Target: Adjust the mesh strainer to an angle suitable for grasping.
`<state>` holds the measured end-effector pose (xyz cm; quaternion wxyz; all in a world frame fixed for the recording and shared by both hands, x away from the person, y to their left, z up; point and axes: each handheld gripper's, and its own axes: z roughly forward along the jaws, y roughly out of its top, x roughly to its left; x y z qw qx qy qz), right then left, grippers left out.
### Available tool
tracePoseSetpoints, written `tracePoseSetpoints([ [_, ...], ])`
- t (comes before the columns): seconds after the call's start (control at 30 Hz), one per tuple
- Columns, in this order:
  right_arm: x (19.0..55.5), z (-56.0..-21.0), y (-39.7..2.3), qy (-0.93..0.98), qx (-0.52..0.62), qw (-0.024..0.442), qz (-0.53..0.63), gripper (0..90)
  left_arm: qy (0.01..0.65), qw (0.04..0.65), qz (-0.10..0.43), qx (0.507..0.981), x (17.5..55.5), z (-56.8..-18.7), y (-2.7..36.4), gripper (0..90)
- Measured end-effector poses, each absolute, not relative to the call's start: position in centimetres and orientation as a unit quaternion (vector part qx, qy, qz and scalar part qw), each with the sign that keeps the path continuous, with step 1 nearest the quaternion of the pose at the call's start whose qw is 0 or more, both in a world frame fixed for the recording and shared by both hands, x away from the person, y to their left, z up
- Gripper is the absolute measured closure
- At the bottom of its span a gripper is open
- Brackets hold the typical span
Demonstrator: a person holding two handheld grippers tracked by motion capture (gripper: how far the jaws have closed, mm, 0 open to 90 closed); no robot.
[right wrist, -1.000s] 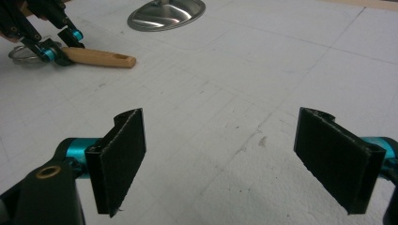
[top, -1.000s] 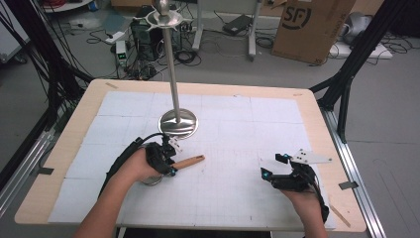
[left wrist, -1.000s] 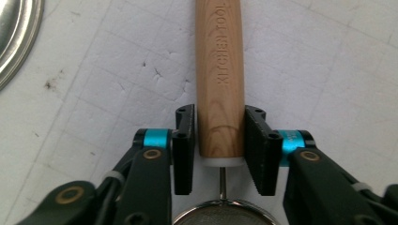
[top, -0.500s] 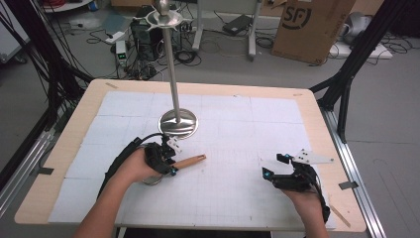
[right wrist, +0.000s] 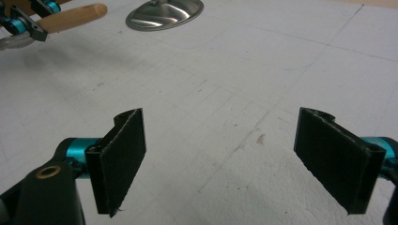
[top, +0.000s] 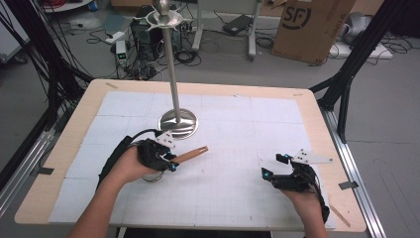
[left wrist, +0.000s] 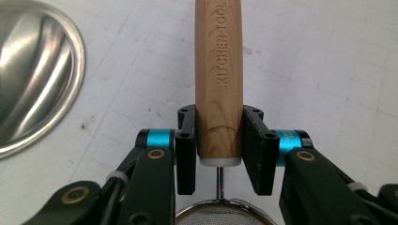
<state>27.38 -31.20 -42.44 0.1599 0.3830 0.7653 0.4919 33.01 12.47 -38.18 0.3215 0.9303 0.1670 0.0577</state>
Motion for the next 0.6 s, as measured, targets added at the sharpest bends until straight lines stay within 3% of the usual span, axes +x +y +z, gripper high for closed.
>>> tracePoseSetpoints([
  [0.6, 27.4, -42.4, -31.2, 0.766, 0.382, 0.16, 0.492, 16.3, 0.183, 0.447, 0.051, 0.874, 33.1, -35.7, 14.9, 68.8],
])
